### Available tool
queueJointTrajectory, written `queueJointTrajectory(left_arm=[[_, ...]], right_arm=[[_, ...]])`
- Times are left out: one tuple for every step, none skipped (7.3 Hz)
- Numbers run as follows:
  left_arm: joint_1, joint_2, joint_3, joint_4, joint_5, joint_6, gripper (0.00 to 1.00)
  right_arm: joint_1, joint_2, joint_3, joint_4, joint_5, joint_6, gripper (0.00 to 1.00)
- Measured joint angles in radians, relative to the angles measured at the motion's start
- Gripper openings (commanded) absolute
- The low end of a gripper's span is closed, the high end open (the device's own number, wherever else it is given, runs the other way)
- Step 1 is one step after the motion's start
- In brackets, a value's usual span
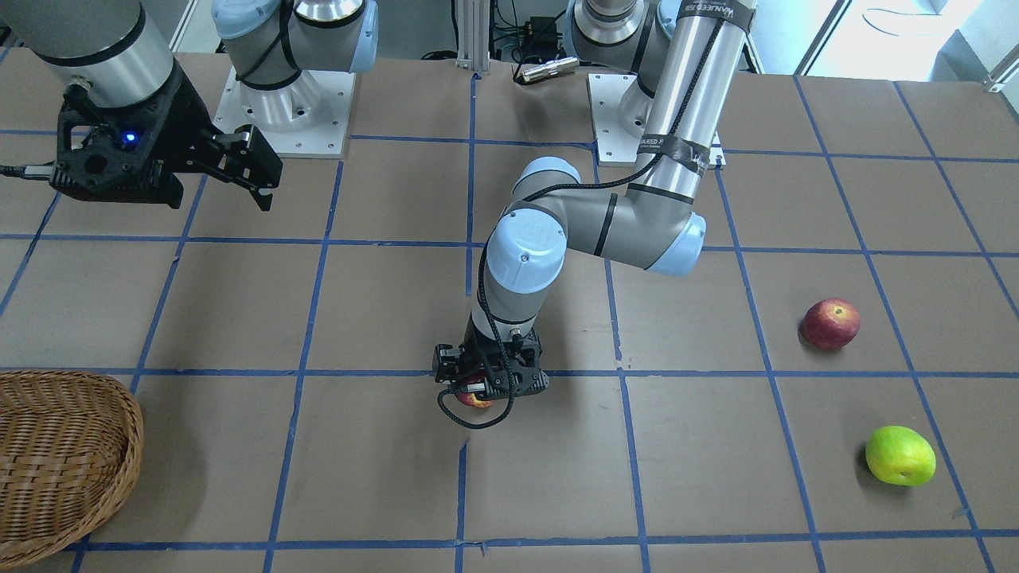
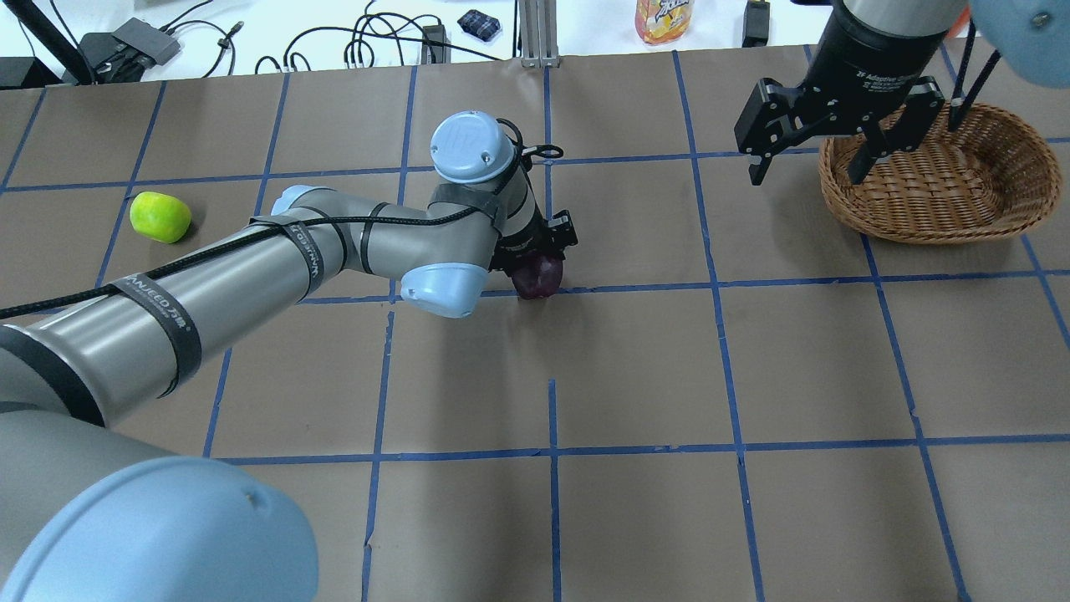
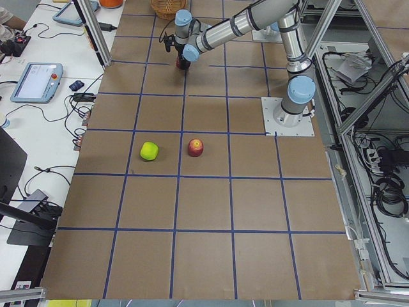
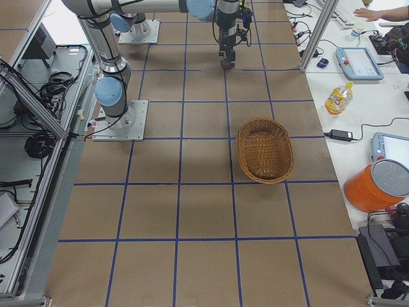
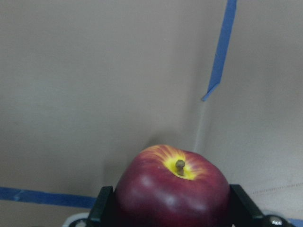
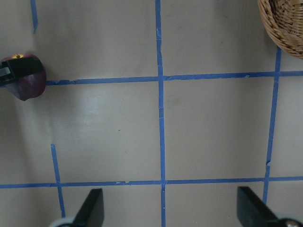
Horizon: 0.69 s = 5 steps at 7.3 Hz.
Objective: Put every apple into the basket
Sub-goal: 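Carry the dark red apple to the table center with left gripper, release, then lower the right gripper onto the dark red apple while left reaches red apple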
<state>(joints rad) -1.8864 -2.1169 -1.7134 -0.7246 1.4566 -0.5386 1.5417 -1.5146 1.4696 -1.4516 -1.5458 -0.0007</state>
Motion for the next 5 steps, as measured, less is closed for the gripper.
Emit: queueJointTrajectory(left_arm=[[-0.003, 0.014, 0.001, -0.002, -0.002, -0.001, 1.00], [0.006, 0.037, 0.008, -0.013, -0.013, 0.003, 1.00], [0.032, 0.072, 0.017, -0.048, -0.033, 0.017, 1.00], [0.072, 0.116, 0.027, -0.117, -0.051, 0.069, 1.00], [0.129, 0.169, 0.033, -0.219, -0.058, 0.179, 1.00]], right_arm=[[0.000, 0.005, 0.001, -0.004, -0.002, 0.003, 1.00], [0.000, 0.016, 0.003, -0.006, -0.003, 0.003, 1.00], [0.001, 0.027, 0.005, -0.009, 0.000, 0.003, 1.00], [0.005, 0.041, 0.004, -0.022, 0.007, 0.005, 1.00], [0.016, 0.069, 0.002, -0.050, 0.017, 0.011, 1.00]])
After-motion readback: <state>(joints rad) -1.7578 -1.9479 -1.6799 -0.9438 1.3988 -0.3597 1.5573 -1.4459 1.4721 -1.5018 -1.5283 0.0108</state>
